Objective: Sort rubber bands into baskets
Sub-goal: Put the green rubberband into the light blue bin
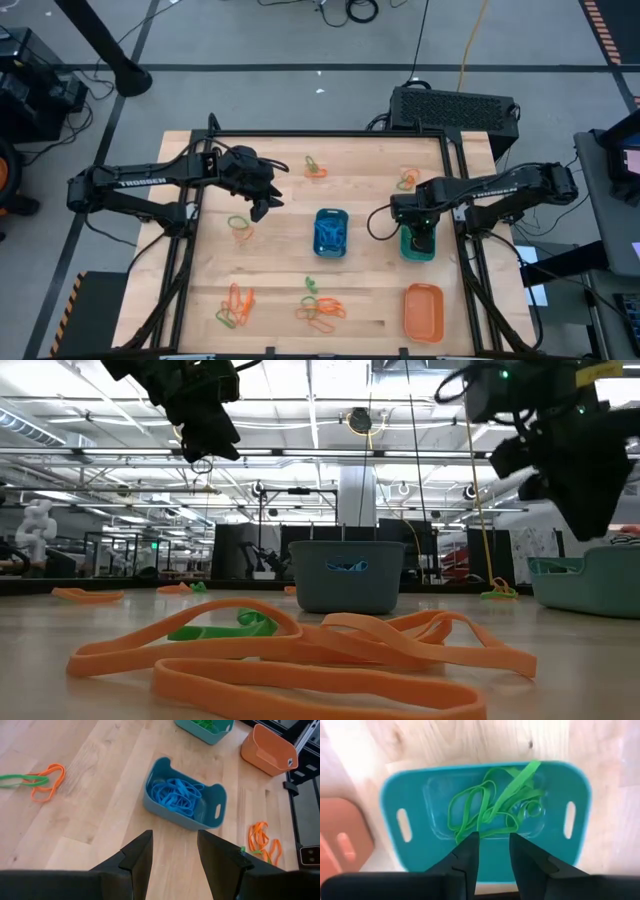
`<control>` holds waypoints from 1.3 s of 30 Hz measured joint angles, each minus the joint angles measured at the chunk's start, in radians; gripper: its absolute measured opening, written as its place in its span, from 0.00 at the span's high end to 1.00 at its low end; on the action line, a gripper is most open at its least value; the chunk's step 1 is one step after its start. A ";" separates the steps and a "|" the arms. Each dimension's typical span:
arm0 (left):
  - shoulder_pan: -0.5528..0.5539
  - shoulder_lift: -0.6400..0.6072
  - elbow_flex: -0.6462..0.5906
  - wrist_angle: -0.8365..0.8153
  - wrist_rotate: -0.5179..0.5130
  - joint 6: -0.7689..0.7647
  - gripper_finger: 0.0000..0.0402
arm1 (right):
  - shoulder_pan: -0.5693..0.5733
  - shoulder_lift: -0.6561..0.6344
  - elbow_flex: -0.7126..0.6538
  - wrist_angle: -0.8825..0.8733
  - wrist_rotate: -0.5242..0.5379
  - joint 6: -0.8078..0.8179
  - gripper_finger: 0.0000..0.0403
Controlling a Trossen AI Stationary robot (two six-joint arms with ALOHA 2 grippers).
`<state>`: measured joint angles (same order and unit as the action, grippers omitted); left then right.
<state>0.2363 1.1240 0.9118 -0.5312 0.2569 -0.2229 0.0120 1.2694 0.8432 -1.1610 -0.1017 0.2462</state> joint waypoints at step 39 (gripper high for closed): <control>-0.299 0.356 -0.037 0.115 0.132 0.391 0.60 | 0.087 0.176 0.337 0.721 0.003 0.077 0.75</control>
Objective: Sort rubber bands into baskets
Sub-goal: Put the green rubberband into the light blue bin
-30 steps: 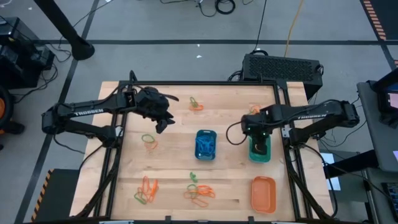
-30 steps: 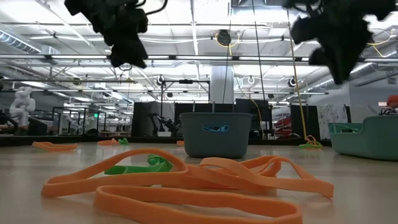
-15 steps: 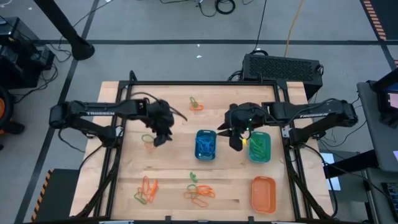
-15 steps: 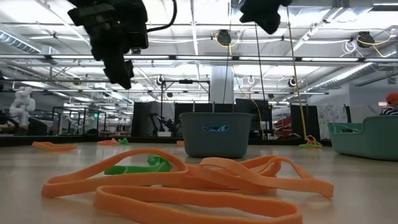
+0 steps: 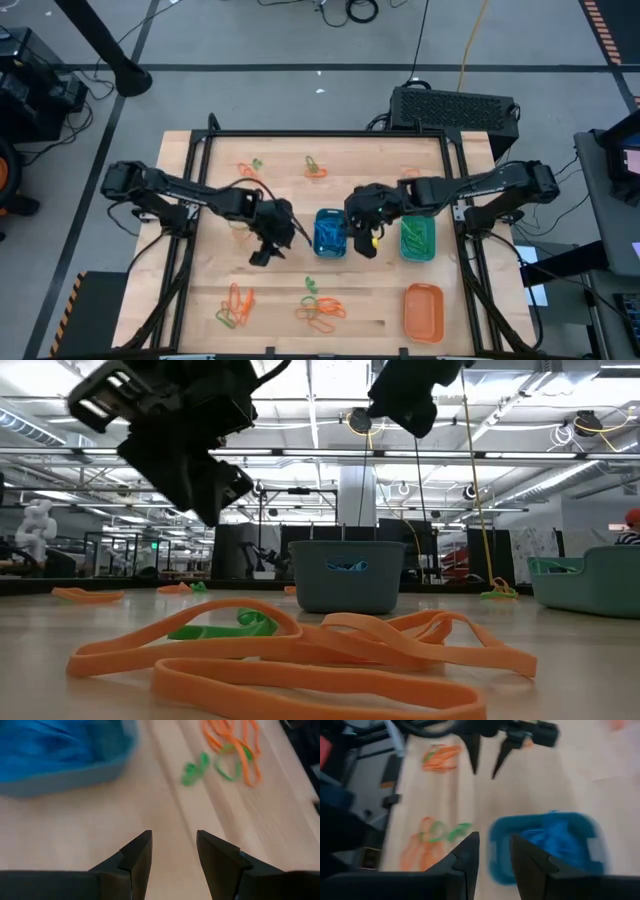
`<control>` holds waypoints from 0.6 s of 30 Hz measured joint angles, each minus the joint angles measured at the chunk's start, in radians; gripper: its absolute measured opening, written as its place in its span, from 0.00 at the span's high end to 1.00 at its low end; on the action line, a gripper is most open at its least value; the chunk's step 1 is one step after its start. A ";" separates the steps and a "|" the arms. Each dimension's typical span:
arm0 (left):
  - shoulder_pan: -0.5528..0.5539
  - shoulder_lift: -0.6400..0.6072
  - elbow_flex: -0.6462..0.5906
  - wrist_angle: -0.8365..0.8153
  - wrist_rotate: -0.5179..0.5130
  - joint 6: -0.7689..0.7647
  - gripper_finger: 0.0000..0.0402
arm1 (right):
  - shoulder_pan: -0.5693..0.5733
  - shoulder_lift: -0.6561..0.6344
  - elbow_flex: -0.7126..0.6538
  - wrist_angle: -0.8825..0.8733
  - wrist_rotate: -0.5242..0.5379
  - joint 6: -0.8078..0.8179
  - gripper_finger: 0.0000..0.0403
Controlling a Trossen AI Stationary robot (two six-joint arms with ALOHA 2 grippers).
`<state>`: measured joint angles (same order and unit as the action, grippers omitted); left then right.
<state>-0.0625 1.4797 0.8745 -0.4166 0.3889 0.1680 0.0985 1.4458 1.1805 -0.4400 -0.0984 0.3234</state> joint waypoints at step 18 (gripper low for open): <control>-0.228 0.246 0.000 0.529 -0.269 -0.235 0.60 | 0.345 0.039 0.000 -0.180 0.097 0.145 0.80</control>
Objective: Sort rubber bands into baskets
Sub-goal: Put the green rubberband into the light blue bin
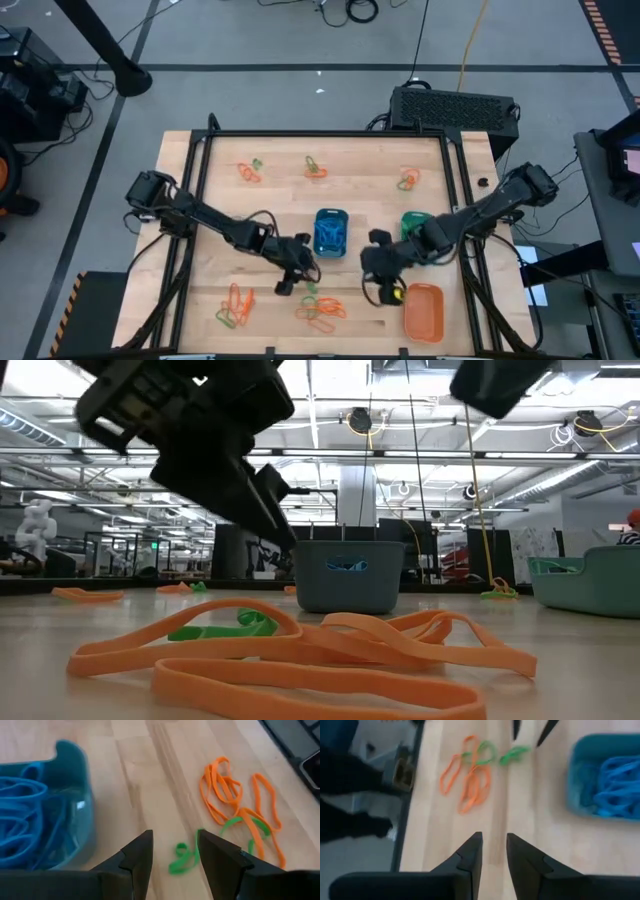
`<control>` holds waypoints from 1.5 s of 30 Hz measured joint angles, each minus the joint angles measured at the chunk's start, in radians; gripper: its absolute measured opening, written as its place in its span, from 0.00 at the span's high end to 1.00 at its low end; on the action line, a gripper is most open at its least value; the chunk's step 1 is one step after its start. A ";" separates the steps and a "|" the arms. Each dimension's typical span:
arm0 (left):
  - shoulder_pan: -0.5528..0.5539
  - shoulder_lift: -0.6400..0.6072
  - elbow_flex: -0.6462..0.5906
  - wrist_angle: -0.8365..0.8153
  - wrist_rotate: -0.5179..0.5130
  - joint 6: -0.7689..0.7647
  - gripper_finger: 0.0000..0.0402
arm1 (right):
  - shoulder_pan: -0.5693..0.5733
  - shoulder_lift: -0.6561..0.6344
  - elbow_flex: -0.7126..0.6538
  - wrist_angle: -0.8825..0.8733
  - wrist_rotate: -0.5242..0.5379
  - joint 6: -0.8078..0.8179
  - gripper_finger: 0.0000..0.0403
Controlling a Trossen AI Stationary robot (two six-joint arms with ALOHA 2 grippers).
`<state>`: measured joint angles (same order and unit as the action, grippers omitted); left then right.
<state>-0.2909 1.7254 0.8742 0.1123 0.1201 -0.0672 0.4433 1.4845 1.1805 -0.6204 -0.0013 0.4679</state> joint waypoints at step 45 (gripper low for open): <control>-0.063 -0.347 0.025 -0.087 -0.207 -0.057 1.00 | 0.059 0.024 0.000 0.239 0.499 -0.069 0.89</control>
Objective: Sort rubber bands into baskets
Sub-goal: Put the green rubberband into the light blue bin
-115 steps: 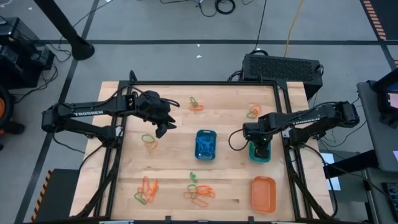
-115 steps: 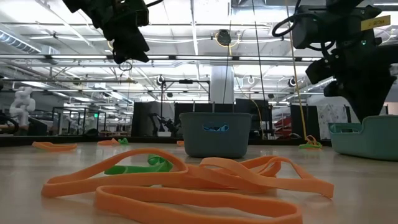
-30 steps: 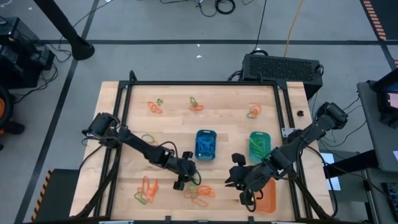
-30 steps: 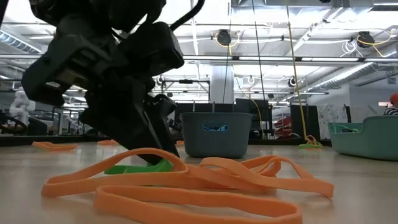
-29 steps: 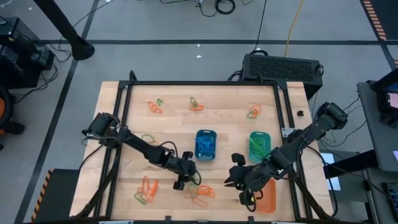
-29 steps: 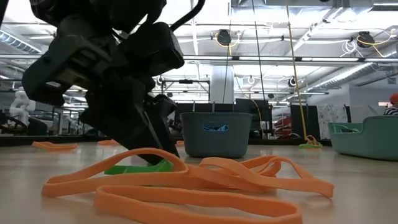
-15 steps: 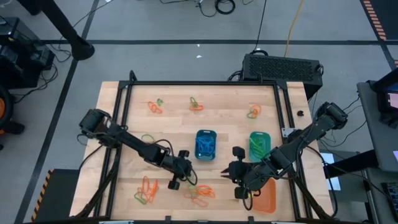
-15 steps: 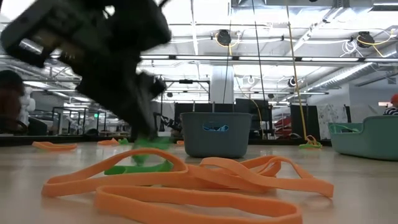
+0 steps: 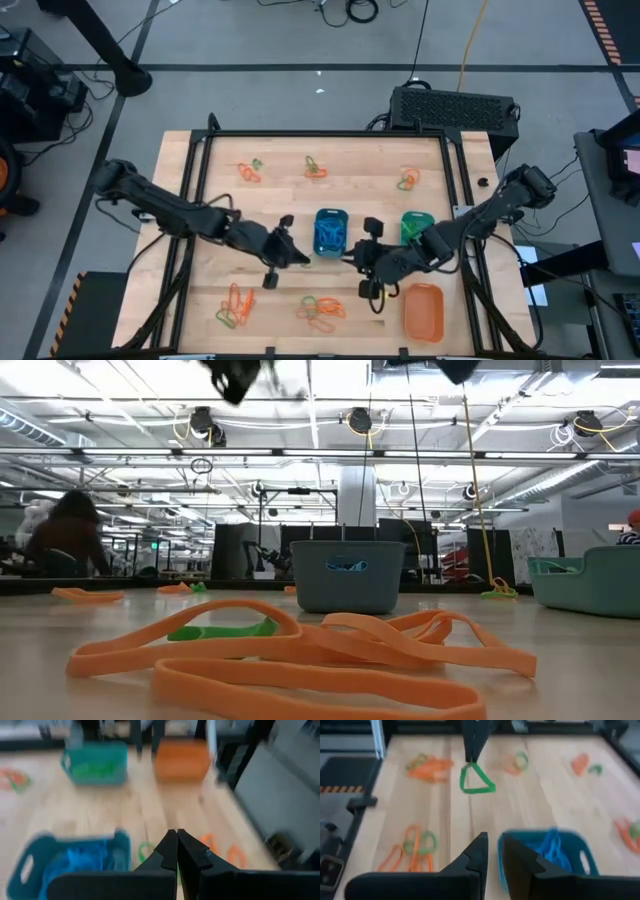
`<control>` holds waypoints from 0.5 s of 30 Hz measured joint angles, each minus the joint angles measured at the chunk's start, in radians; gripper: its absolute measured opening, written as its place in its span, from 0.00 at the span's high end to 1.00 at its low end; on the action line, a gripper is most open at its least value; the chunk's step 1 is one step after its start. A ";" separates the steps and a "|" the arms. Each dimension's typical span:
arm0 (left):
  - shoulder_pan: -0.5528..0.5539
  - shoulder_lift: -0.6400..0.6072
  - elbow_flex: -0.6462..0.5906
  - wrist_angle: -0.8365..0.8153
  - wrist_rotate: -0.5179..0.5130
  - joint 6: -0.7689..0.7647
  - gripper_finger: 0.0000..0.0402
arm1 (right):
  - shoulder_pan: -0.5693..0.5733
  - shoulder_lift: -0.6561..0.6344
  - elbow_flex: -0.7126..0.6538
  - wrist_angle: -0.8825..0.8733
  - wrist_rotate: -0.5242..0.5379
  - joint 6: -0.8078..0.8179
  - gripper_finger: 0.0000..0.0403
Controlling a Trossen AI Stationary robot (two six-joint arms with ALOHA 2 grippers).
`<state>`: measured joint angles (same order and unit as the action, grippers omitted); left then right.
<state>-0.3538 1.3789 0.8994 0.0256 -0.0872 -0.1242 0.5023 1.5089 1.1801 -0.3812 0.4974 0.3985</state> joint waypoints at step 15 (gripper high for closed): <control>0.000 -0.078 0.000 0.105 -0.006 -0.022 1.00 | -0.105 0.000 0.000 0.309 -0.118 -0.185 0.45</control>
<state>-0.3538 1.3013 0.8993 0.1302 -0.0937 -0.1462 0.3973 1.5093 1.1801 -0.0719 0.3790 0.2134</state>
